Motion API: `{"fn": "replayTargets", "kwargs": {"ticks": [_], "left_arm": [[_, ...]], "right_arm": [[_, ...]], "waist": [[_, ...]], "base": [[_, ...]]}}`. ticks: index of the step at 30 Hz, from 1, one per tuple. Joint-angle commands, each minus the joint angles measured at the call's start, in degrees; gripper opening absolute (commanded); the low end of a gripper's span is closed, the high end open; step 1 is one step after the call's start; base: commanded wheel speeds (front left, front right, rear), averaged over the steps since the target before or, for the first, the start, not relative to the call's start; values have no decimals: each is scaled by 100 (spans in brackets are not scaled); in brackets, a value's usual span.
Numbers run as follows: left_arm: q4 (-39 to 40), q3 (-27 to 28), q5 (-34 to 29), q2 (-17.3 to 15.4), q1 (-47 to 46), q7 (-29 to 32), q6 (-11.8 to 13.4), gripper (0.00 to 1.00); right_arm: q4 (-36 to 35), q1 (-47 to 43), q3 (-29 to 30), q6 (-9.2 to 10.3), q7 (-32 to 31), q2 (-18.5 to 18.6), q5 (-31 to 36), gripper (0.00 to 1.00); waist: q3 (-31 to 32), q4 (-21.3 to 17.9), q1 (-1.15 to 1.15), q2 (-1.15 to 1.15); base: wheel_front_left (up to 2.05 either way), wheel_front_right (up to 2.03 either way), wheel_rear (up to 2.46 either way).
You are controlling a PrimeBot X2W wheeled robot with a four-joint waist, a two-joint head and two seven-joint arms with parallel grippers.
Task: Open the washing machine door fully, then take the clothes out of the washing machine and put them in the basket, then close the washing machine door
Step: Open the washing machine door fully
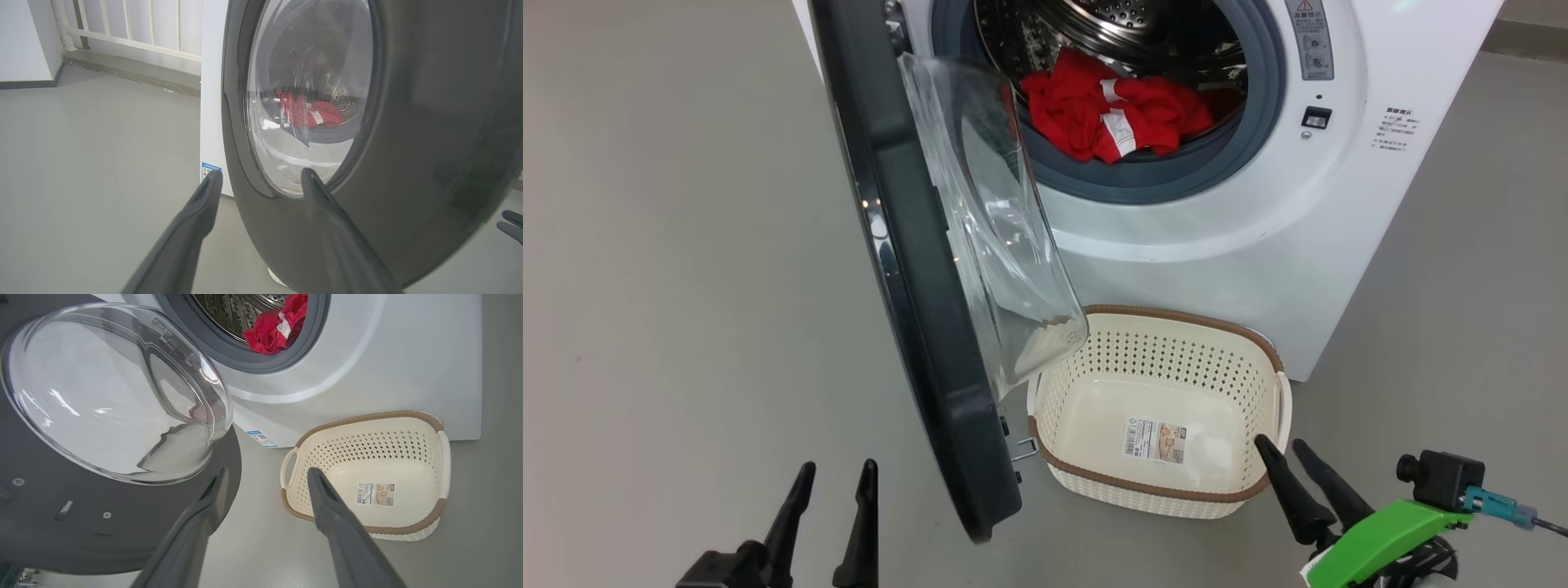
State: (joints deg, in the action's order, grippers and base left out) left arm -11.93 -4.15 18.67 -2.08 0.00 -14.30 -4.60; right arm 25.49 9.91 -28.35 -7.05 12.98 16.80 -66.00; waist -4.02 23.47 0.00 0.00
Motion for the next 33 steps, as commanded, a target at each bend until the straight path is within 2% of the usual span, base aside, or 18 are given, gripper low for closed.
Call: {"fn": "replayTargets", "kwargs": {"ticks": [1,3,6,10,15,17,23,33], "left_arm": [[108,202,-35,-79,-65,-70,-39,100],[116,219,-37,-79,-65,-70,-39,100],[133,247,-30,-79,-72,-70,-34,100],[134,252,-23,-79,-95,-70,-36,100],[134,244,-15,-79,-135,-70,-30,100],[148,249,-13,-79,-142,-70,-20,100],[191,264,-7,-79,-156,-70,-7,100],[214,277,-9,-79,-133,-70,-8,100]], "right_arm": [[-99,126,-81,-44,73,78,91,100],[-7,151,-34,-44,178,97,312,100],[-93,144,470,-44,197,40,1003,100],[-402,-123,1205,-44,200,-245,2058,100],[-936,-549,1844,-44,201,-567,3399,100],[-1107,-677,2038,-44,201,-671,3722,100],[-1298,-1049,2380,-44,201,-932,4254,100],[-1281,-1160,2461,-44,201,-1077,4464,100]], "waist": [[3,-5,0,0],[1,-24,0,0],[-22,-61,0,0],[-45,-77,0,0],[-50,-68,0,0],[-47,-63,0,0],[-30,-43,0,0],[-14,-61,0,0]], "base": [[0,0,0],[0,0,0],[0,0,0],[0,0,0],[0,0,0],[0,0,0],[0,0,0],[0,0,0]]}}
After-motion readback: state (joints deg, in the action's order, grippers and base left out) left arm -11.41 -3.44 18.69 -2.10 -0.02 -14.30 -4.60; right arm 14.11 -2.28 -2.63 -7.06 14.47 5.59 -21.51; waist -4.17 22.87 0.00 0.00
